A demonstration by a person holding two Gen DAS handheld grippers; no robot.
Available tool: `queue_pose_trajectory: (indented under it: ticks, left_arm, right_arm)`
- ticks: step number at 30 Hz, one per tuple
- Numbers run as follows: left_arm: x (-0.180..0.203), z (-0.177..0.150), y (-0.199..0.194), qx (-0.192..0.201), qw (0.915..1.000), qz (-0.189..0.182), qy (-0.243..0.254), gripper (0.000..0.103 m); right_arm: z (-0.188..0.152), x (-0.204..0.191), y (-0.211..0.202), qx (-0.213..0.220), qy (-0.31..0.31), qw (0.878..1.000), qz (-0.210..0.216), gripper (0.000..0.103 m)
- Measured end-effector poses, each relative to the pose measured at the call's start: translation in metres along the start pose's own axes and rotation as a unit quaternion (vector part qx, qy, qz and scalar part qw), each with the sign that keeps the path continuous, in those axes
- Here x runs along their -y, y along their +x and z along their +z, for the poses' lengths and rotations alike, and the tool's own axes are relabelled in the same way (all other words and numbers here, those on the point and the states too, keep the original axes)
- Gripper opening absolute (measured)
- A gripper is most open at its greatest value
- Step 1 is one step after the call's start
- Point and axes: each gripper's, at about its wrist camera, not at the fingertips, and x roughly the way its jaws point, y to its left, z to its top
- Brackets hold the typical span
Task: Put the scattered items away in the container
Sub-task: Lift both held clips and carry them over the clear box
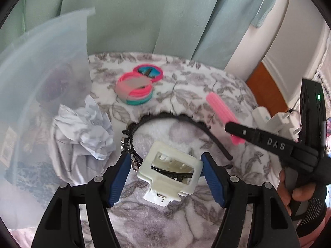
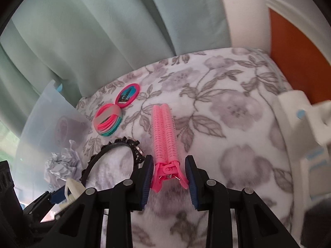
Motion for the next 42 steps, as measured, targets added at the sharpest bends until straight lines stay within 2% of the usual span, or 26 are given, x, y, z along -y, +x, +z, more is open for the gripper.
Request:
queue_pose_trajectory:
  ticks: [2,4,14,18,20,23,26,29,35,42]
  left_arm:
    - [0.001,0.002,-0.008,0.007,1.0000,-0.005,-0.002,0.071]
    - [0.002,0.004,-0.017,0.013,0.9999,-0.008,-0.003,0.061]
    - [-0.001,0.005,-0.051,0.029,0.9990,-0.027,-0.021,0.061]
    - [-0.001,0.011,-0.066,0.035,0.9970,-0.058,-0.038,0.061]
    - [-0.006,0.017,-0.073,0.030,0.9920,-0.100,-0.070,0.061]
    - [-0.014,0.023,-0.079,0.022,0.9783,-0.167,-0.120,0.061]
    - [-0.016,0.025,-0.082,0.016,0.9688,-0.199,-0.147,0.061]
    - [-0.012,0.026,-0.086,0.013,0.9628,-0.220,-0.157,0.061]
    - [-0.002,0.030,-0.104,0.023,0.9640,-0.222,-0.145,0.061]
    - [-0.002,0.034,-0.133,0.051,0.9721,-0.191,-0.126,0.061]
  right_arm:
    - [-0.003,-0.001,-0.009,0.004,0.006,1.000,0.000,0.034]
    - [-0.008,-0.002,-0.018,0.007,0.009,1.000,0.000,0.034]
    - [-0.025,-0.005,-0.056,0.020,0.020,1.000,-0.002,0.034]
    - [-0.029,-0.007,-0.067,0.025,0.026,0.999,-0.001,0.034]
    - [-0.030,-0.007,-0.073,0.029,0.030,0.999,0.002,0.034]
    - [-0.031,-0.010,-0.084,0.038,0.029,0.999,0.004,0.034]
    - [-0.032,-0.011,-0.094,0.045,0.028,0.999,0.005,0.034]
    - [-0.034,-0.010,-0.102,0.051,0.033,0.998,0.006,0.034]
    - [-0.040,-0.010,-0.119,0.062,0.040,0.997,0.011,0.034]
    - [-0.039,-0.020,-0.148,0.090,0.041,0.995,0.020,0.034]
